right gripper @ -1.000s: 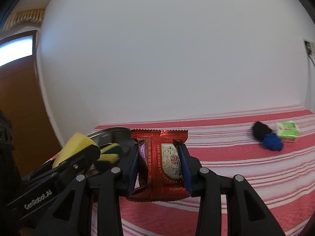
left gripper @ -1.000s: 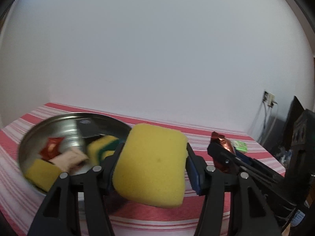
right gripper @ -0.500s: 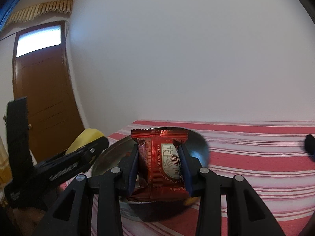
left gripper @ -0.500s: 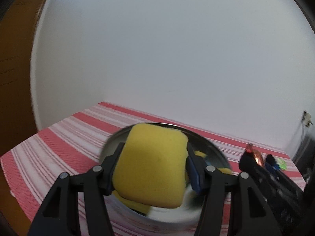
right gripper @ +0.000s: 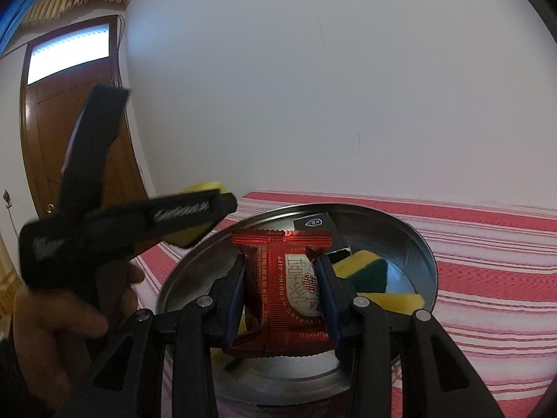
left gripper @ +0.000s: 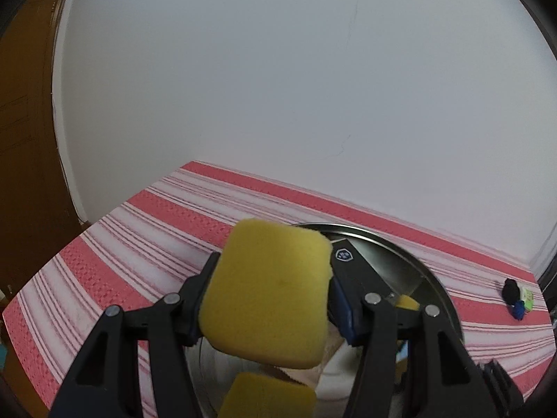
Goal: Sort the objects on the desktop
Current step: 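Carry the yellow sponge and red wrapper over the silver tin, then open both tools to drop the sponge and wrapper into the tin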
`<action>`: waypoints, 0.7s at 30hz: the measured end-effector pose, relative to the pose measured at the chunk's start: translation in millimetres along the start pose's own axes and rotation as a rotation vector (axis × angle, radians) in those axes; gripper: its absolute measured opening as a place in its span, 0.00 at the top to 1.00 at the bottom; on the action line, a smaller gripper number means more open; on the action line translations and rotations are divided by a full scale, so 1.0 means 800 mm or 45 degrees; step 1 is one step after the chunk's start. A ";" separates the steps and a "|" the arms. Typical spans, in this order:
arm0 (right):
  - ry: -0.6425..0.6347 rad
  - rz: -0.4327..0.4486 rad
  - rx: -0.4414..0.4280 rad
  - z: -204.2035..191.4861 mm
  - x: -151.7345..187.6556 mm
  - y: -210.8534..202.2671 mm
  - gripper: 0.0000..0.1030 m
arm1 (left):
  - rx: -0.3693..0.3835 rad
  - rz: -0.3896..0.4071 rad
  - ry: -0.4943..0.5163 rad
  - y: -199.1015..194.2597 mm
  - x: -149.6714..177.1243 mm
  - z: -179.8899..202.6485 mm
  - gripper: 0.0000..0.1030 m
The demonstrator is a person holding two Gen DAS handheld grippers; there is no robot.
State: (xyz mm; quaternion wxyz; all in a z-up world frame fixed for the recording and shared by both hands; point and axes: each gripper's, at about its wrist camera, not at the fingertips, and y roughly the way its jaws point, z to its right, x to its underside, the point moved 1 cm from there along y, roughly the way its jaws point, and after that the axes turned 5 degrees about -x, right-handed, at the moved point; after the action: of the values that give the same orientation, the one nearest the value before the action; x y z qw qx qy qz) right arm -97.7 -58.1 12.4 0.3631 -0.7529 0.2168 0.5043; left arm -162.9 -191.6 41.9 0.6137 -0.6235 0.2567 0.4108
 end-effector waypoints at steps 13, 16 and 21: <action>0.055 -0.060 -0.035 0.016 0.002 0.022 0.40 | -0.199 -0.104 0.090 0.052 -0.005 0.019 0.04; 0.050 0.013 -0.014 0.018 0.002 0.011 0.38 | -0.231 -0.049 0.091 0.044 -0.005 0.019 0.01; 0.001 0.181 0.093 0.015 0.002 -0.022 0.36 | -0.235 -0.021 0.064 0.038 -0.002 0.012 0.01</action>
State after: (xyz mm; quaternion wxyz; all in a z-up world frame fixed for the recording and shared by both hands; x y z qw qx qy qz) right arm -91.8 -37.3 14.1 0.3537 -0.7220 0.2880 0.5202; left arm -190.6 -186.1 27.0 0.5503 -0.6897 0.2279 0.4118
